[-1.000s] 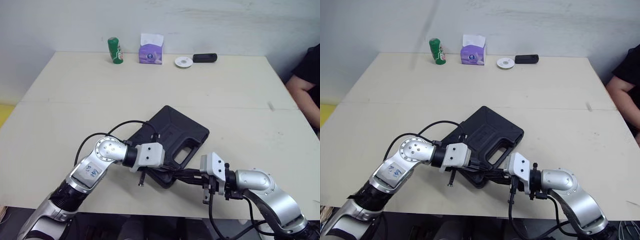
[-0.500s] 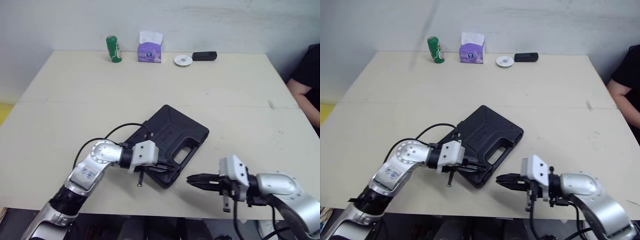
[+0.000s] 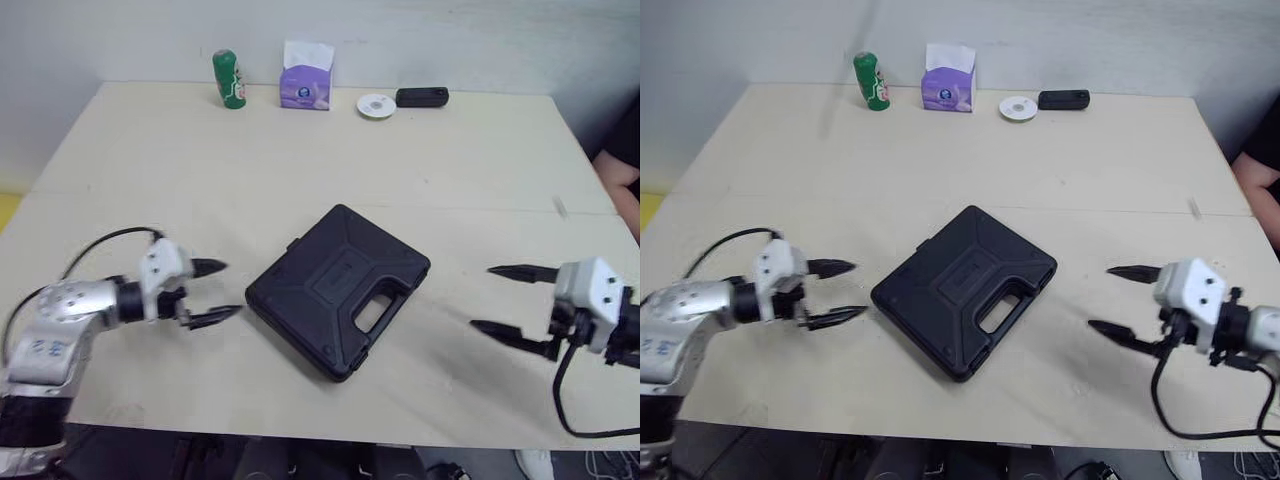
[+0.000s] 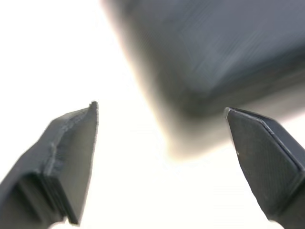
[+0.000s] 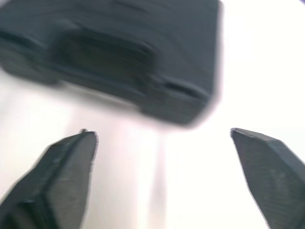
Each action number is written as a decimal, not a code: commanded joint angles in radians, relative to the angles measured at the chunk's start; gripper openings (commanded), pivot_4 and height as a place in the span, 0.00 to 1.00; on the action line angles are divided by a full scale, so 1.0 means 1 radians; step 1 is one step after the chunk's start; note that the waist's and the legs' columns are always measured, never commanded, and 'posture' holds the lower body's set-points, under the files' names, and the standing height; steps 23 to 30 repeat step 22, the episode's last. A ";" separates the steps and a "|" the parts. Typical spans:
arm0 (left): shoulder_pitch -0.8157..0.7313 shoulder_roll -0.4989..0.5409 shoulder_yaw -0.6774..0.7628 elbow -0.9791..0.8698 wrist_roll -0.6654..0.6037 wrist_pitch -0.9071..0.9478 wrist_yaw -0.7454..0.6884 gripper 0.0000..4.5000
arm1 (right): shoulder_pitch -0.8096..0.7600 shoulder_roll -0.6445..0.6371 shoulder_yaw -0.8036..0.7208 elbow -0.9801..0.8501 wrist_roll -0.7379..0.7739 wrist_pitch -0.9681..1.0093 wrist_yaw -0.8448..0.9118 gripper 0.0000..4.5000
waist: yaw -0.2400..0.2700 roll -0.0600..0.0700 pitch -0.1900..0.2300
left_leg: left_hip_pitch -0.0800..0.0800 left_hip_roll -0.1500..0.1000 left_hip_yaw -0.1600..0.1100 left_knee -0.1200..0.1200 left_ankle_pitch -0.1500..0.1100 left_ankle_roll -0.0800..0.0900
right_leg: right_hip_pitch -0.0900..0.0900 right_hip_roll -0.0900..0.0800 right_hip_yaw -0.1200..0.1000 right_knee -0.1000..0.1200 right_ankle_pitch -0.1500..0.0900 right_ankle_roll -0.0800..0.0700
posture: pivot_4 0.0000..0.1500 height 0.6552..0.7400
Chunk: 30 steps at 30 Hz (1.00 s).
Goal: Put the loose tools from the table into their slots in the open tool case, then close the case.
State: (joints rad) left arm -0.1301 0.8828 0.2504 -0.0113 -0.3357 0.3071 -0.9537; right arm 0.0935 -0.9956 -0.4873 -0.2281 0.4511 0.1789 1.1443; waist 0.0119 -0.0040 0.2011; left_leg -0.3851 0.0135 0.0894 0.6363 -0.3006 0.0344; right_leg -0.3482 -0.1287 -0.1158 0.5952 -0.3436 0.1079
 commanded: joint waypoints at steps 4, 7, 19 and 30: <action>0.059 0.045 0.164 0.148 0.057 -0.121 0.072 1.00 | -0.079 -0.073 -0.043 0.257 -0.085 -0.188 0.062 0.99 | 0.008 -0.001 0.001 | -0.001 -0.001 0.001 0.000 0.001 0.001 | -0.002 -0.002 0.001 0.001 0.001 0.002 | 1.00 1.00; 0.058 0.044 0.201 0.216 0.081 -0.208 0.108 1.00 | -0.150 -0.109 -0.021 0.389 -0.138 -0.282 0.059 0.99 | 0.011 -0.001 0.001 | -0.002 -0.002 0.003 0.000 0.000 0.001 | -0.006 -0.003 0.004 0.002 0.001 0.002 | 1.00 1.00; 0.027 -0.002 0.179 0.255 0.096 -0.293 0.185 1.00 | -0.245 -0.061 0.068 0.453 -0.162 -0.360 0.002 0.99 | -0.006 -0.001 0.001 | -0.002 -0.001 0.007 0.001 0.004 -0.002 | -0.012 -0.003 0.006 0.016 0.002 0.000 | 1.00 1.00; 0.021 0.004 0.164 0.260 0.111 -0.306 0.187 1.00 | -0.255 -0.063 0.080 0.454 -0.159 -0.358 -0.002 0.99 | -0.012 -0.001 0.001 | -0.002 -0.001 0.007 0.001 0.005 -0.002 | -0.013 -0.003 0.006 0.017 0.002 0.000 | 1.00 1.00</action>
